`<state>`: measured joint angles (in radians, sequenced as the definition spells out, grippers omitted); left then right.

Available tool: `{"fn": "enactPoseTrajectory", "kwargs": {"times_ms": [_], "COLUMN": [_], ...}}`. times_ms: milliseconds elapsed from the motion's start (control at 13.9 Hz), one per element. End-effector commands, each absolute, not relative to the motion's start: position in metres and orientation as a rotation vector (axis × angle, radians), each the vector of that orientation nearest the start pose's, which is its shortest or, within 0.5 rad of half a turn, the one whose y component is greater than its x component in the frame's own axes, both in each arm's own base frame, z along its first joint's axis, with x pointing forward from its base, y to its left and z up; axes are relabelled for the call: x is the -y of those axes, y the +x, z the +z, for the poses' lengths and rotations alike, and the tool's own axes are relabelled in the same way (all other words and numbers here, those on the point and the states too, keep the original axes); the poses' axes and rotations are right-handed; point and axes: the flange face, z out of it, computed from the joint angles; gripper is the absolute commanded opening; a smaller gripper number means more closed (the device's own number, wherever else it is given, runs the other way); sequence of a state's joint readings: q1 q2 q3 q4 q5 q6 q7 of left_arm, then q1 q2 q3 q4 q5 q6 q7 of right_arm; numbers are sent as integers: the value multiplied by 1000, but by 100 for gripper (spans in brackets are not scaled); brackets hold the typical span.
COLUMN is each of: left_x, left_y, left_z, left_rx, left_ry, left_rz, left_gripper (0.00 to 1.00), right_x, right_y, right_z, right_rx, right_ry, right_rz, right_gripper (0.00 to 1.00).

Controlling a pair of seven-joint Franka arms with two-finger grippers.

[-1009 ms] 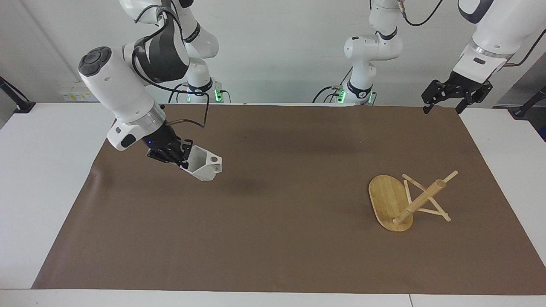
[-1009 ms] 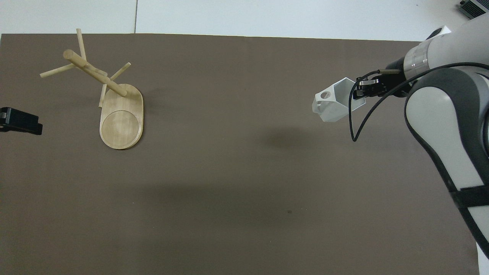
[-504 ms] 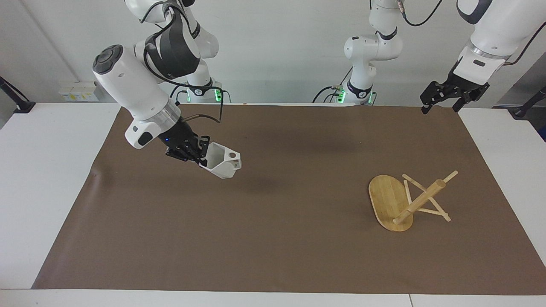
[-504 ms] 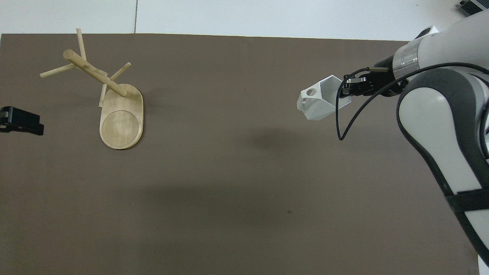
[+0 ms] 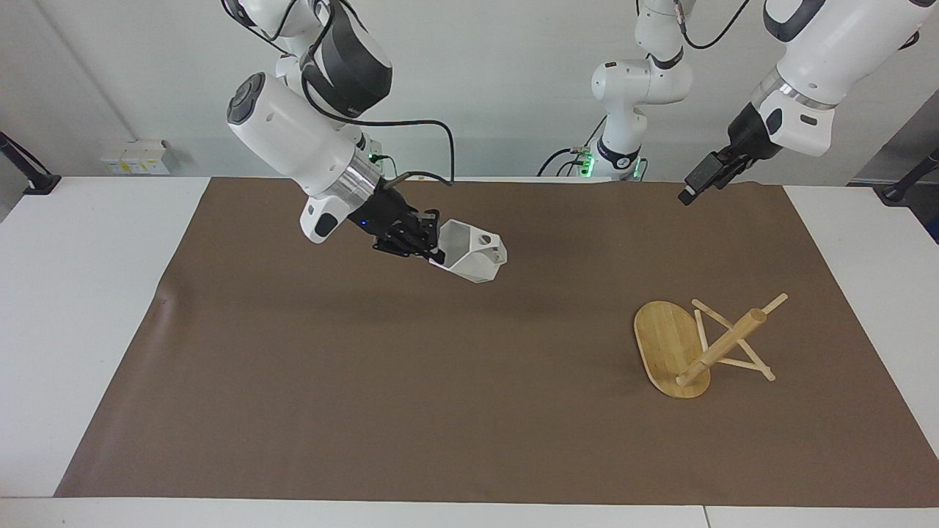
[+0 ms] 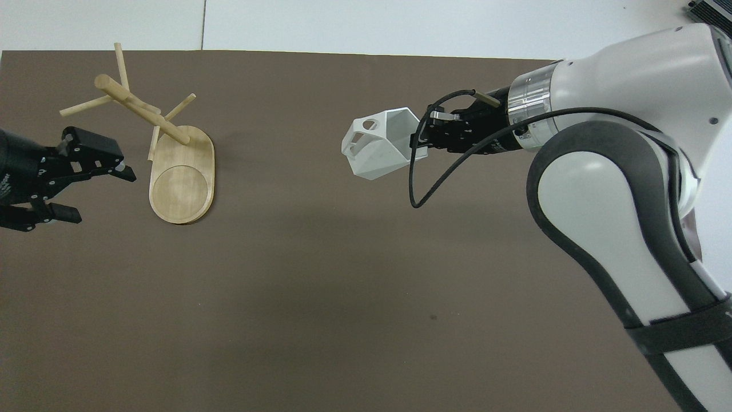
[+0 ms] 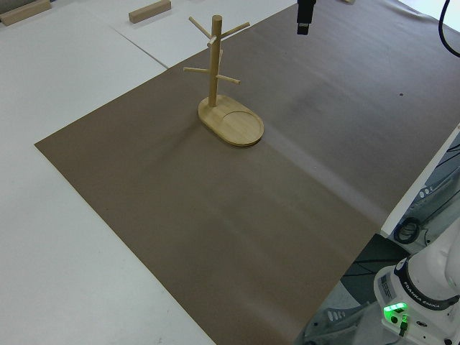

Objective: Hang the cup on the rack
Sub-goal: 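Carry the mug toward the left gripper while the left gripper reaches it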

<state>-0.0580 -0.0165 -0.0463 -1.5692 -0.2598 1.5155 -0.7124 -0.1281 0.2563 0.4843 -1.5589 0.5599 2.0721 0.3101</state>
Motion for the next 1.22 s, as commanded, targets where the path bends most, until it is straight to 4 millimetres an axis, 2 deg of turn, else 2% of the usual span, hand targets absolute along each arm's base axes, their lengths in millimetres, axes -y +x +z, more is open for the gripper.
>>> {"fn": "enactPoseTrajectory", "kwargs": {"times_ms": [0,288,432,793,1153], "left_x": [99,119,130,144,159], "left_y": [549,580,596,621,618], "left_z": [617,607,596,566,575], "left_rx": [1316,1913,2096,2282,2368], "left_ry": [-3134,-2818,-2655,-2389,-2287], "left_rz": [368,523,618,878,998], "left_gripper": [100,100,100,100,100], "right_x": [-242,-276,-290,-315,-346], "right_y": [618,609,603,598,586], "right_z": [553,556,554,549,549], "right_rx": [-331,-448,-456,-496,-496], "right_ry": [-2332,-2221,-2204,-2120,-2082], "right_rz": [-81,-101,-114,-135,-149], "right_gripper": [0,0,0,0,0]}}
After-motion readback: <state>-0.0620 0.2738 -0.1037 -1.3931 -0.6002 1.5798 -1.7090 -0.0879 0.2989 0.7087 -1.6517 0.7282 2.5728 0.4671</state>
